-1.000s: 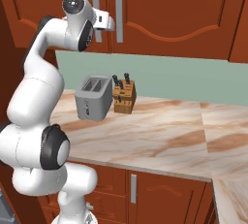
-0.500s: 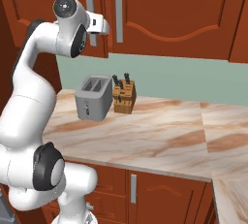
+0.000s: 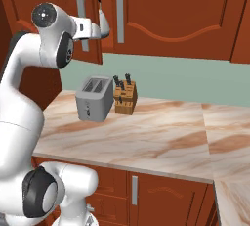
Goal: Open the cabinet, pick the kettle from the cabinet, and place it in the sink.
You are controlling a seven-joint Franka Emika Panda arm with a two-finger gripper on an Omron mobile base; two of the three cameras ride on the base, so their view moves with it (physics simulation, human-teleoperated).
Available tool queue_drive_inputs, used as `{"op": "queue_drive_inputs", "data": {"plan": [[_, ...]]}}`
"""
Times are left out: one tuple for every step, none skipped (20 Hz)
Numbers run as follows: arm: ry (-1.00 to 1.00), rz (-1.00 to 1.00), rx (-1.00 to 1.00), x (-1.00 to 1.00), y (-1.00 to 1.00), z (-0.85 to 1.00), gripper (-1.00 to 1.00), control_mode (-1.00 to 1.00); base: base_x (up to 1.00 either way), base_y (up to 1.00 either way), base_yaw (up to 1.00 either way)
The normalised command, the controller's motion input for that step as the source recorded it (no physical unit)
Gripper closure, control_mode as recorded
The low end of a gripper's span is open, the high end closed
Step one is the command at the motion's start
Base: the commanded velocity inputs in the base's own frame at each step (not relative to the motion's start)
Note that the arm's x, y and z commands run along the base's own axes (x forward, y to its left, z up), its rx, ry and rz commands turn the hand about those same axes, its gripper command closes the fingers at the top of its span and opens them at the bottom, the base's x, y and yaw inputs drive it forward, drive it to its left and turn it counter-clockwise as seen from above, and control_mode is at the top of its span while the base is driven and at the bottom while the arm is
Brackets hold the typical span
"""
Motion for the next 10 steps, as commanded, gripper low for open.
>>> {"op": "queue_drive_inputs", "data": {"plan": [[-0.02,0.0,-0.09,-0.53,0.42,0.02,1.0,-1.0,0.0,0.0,0.0],[-0.02,0.0,-0.08,-0.53,0.41,0.02,1.0,-1.0,0.0,0.0,0.0],[-0.01,-0.01,-0.08,-0.51,0.42,0.03,1.0,-1.0,0.0,0.0,0.0],[-0.01,-0.01,-0.09,-0.5,0.43,0.03,1.0,-1.0,0.0,0.0,0.0],[-0.01,-0.03,-0.08,-0.5,0.44,0.03,1.0,-1.0,0.0,0.0,0.0],[-0.05,-0.07,-0.07,-0.52,0.46,0.03,1.0,-1.0,0.0,0.0,0.0],[-0.05,-0.11,-0.03,-0.51,0.45,0.03,1.0,-1.0,0.0,0.0,0.0],[-0.05,-0.11,-0.03,-0.51,0.45,0.04,1.0,-1.0,0.0,0.0,0.0],[-0.05,-0.11,-0.02,-0.51,0.45,0.04,1.0,-1.0,0.0,0.0,0.0],[-0.05,-0.12,-0.01,-0.5,0.45,0.04,1.0,-1.0,0.0,0.0,0.0]]}}
